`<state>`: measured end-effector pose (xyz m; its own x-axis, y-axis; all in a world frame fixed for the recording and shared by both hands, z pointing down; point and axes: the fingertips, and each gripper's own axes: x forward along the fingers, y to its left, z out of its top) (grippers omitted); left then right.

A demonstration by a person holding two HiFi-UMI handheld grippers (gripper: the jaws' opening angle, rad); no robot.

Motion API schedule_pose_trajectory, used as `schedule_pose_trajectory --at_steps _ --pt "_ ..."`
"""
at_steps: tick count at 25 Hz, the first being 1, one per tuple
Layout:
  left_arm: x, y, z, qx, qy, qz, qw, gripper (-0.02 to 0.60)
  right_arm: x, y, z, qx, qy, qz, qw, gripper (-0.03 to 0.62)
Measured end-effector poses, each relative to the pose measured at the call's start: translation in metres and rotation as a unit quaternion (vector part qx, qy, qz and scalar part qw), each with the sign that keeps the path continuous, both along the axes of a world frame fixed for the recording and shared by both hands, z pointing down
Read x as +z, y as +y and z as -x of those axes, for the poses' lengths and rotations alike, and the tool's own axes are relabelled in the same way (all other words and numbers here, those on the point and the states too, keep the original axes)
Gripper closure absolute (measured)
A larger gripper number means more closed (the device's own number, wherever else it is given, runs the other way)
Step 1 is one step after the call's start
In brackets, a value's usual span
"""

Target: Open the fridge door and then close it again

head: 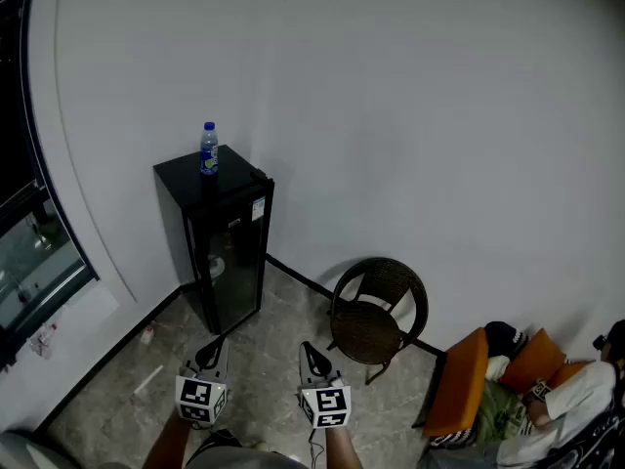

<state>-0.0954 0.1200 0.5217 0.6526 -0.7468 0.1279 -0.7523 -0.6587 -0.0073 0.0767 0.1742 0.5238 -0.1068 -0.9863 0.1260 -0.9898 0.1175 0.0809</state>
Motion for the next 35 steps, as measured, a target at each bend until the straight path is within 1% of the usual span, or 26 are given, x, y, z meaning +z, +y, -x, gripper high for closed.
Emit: schedule_pose_trajectory --at_steps 4,9,12,21,27,35 --pt "-0.001 -0.002 0.0 -0.001 0.002 0.0 1.0 0.577 0.005 -0.003 -0.001 -0.005 0.002 -0.004 1.0 0.569" --pt "0.0 -0.003 0.001 -0.007 0.001 0.004 1.0 0.577 0.007 -0.004 -0.002 -0.014 -0.013 -0.007 1.0 0.569" --pt "0.0 -0.003 0.003 -0.011 0.002 0.005 0.9999 0.577 0.007 -0.005 0.0 -0.018 -0.011 -0.006 1.0 0.569" --pt "0.006 -0.014 0.015 -0.036 0.003 0.011 0.9993 0.577 0.011 -0.017 0.005 -0.033 -0.008 -0.002 0.999 0.569" --pt "0.014 -0.047 0.016 -0.046 0.001 0.017 0.9988 0.577 0.014 -0.052 0.005 -0.039 -0.009 -0.002 0.999 0.569" --pt "0.014 -0.118 0.006 -0.039 0.005 0.022 0.999 0.577 0.018 -0.117 0.001 -0.038 -0.009 0.012 0.999 0.569"
